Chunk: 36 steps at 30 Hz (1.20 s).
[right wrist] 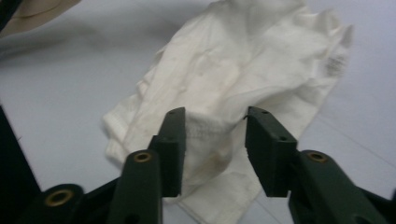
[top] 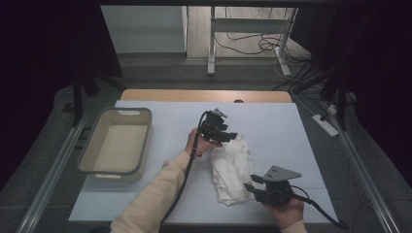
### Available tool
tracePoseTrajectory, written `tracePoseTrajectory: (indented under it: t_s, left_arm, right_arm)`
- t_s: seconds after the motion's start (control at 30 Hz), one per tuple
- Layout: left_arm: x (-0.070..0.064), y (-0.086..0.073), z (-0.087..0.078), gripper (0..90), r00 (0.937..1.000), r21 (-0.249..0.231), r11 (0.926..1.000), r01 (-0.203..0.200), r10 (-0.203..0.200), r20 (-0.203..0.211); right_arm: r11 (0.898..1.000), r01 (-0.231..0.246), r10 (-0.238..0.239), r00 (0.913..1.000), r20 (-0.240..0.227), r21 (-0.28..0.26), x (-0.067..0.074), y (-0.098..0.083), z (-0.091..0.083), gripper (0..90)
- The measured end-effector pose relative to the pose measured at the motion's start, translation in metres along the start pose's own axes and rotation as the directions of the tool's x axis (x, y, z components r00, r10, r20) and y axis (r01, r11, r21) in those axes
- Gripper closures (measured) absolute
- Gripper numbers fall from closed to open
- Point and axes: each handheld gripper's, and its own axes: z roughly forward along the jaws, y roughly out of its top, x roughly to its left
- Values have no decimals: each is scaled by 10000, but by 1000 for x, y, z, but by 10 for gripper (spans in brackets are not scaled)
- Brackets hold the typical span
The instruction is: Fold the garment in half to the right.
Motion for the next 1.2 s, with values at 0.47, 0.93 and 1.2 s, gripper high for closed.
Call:
tracePoseTrajectory:
  t_s: [0.47, 0.93, 1.2]
  left_arm:
    - [-11, -17, -31, 411, 9984, -211, 9983, -548, 545, -145]
    - [-6, -40, -53, 403, 9980, -227, 9989, -411, 399, -497]
    - [-4, -45, -52, 397, 9977, -126, 9992, -382, 374, -574]
  right_arm:
    - [9996, 264, -261, 9991, 348, -86, -11, 22, 10, 533]
    - [9985, -180, 159, 9990, 415, 508, -39, 42, 40, 557]
    - [9882, -527, 492, 9984, 282, 1436, -49, 34, 60, 710]
